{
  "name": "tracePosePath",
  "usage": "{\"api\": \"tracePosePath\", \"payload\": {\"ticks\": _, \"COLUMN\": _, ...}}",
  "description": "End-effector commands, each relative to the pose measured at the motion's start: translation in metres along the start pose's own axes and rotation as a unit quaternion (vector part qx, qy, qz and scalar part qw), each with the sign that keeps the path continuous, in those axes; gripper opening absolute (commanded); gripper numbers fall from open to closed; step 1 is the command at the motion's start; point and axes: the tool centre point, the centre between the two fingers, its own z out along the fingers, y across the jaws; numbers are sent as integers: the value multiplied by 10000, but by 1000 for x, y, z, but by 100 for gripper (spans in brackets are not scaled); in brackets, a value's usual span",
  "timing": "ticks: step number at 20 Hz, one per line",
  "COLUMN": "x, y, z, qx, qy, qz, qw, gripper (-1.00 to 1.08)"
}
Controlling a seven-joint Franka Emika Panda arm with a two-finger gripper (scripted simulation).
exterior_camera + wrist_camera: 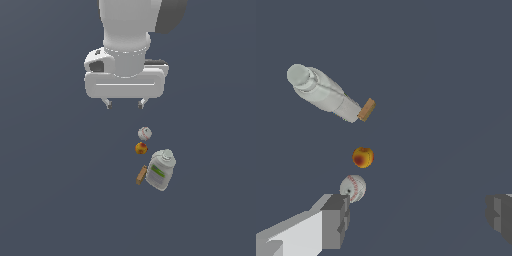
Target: Pick up a designated object from a clutter of objects.
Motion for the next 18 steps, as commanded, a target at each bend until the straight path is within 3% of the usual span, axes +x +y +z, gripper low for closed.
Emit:
{"api": "tracePosePath", "payload": {"ticks": 1, "x": 0, "y": 0, "z": 0, "qx": 0, "qy": 0, "qz": 0, "qw": 10000, "gripper": 100}}
{"api": "tracePosePath", "payload": {"ticks": 10, "x": 3, "y": 35, "z": -13, "qx": -104, "qy": 108, "qz": 295, "qw": 9995, "gripper": 100}}
{"api": "tracePosePath", "payload": {"ticks": 18, "x": 4, "y": 32, "z": -8, "qx": -106, "qy": 97, "qz": 145, "qw": 9998, "gripper": 100}}
